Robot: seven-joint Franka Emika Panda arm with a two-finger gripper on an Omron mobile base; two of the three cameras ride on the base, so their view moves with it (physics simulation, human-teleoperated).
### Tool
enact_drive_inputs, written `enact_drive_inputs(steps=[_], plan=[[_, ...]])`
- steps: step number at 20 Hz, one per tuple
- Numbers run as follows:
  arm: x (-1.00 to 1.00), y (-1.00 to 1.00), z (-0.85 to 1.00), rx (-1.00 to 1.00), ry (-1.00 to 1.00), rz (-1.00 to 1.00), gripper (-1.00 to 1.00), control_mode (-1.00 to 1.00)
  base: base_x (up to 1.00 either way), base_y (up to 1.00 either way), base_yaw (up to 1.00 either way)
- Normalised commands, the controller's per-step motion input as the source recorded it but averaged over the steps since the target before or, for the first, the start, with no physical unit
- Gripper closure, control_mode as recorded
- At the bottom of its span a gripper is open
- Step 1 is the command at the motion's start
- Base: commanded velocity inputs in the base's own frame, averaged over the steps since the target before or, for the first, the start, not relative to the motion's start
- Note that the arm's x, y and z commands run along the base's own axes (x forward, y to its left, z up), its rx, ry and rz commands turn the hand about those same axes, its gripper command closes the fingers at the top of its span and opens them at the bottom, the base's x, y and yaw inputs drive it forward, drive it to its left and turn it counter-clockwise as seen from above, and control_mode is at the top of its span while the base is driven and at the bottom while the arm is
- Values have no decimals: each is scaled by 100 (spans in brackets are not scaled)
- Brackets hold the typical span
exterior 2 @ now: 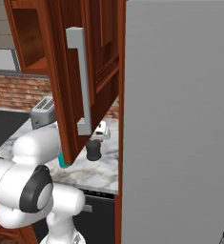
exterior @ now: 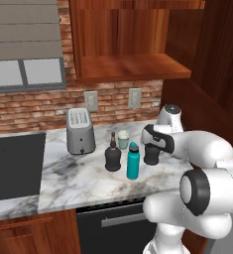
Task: Sort all alcoholic drinks to one cabinet, and non-alcoholic drinks to the other.
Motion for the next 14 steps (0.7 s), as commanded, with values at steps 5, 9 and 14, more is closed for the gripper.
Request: enact_drive_inputs(steps=[5,9,14], plan=[[6,0,-12,0,0,0,-100,-100,0,0,0],[4,0,-4,0,0,0,-100,-100,0,0,0],[1,0,0,0,-2,0,-100,-100,0,0,0]])
